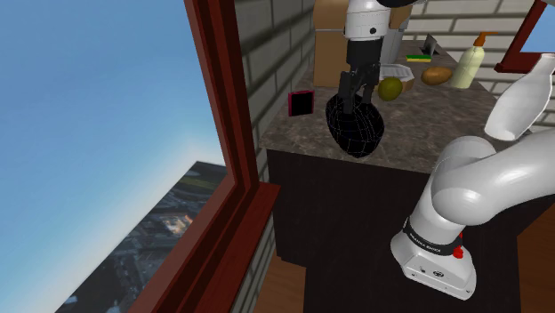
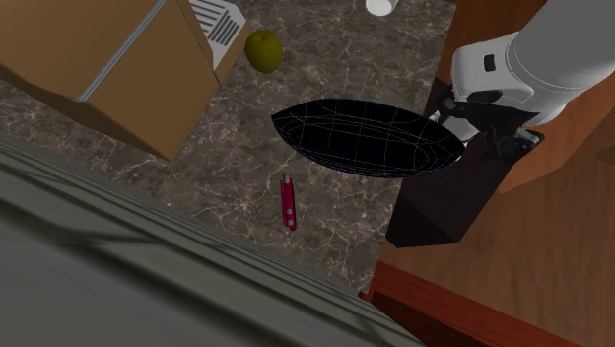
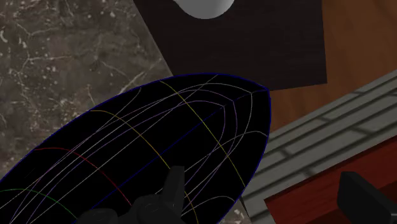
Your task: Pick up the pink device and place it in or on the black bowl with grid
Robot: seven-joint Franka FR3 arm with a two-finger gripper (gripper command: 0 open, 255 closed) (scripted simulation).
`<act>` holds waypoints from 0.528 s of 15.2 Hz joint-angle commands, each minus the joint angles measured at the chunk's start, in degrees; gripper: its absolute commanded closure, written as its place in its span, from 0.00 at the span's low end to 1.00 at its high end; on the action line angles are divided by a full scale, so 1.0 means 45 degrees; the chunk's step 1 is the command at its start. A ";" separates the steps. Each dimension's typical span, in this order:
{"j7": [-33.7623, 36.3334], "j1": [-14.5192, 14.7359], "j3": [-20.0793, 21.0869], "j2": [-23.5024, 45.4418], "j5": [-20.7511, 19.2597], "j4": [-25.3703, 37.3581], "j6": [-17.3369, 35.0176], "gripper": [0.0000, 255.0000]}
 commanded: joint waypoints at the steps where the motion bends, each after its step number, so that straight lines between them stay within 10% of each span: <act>1: 0.0000 0.0000 0.0000 0.0000 0.0000 0.0000 0.0000 0.00; 8: -0.2623 0.0059 -0.1626 0.2170 -0.1172 0.0649 0.2005 0.00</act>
